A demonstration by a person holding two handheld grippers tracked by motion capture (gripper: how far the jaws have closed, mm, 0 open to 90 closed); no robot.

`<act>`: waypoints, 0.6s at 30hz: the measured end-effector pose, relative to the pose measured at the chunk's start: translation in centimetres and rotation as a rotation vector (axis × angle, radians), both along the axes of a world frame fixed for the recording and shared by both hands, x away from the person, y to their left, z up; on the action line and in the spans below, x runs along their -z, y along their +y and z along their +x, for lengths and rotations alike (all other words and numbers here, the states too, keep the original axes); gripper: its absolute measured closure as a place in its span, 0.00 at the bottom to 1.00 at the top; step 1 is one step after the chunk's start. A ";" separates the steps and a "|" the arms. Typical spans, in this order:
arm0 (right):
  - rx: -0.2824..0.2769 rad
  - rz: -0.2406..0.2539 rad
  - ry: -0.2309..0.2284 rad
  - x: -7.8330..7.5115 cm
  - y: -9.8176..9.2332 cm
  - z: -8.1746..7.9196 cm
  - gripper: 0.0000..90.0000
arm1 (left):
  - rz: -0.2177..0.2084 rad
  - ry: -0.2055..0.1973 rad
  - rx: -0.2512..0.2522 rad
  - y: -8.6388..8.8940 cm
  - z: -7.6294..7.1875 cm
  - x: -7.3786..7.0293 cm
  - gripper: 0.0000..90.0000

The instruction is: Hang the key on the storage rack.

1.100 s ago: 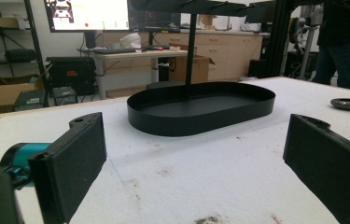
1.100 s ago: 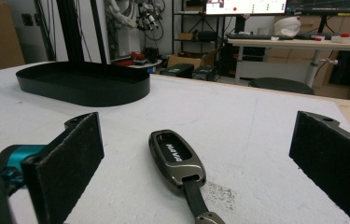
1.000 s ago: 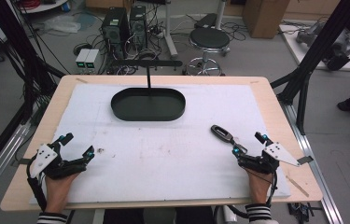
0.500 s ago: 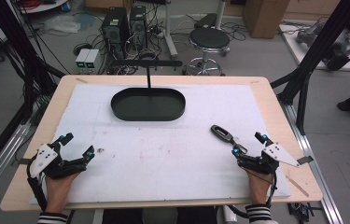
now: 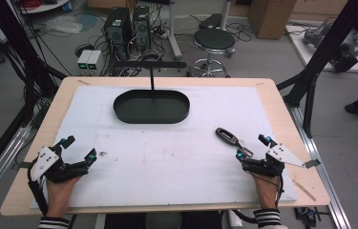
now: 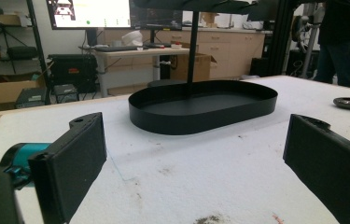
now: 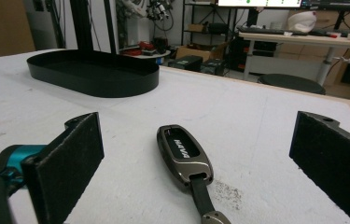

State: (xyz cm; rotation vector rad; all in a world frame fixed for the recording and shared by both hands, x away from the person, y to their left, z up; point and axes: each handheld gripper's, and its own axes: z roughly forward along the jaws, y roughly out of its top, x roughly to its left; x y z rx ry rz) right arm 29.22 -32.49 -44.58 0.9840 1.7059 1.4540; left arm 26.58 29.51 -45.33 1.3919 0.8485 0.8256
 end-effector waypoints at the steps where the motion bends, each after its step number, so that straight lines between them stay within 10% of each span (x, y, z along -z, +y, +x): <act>1: -0.004 -0.002 0.002 -0.2 -0.1 0.0 0.02 | 0.000 0.000 0.000 0.0 0.0 0.0 0.07; 18: -0.139 -0.229 0.275 -5.2 -1.0 4.4 0.02 | 0.009 0.004 0.001 0.0 0.0 0.0 0.07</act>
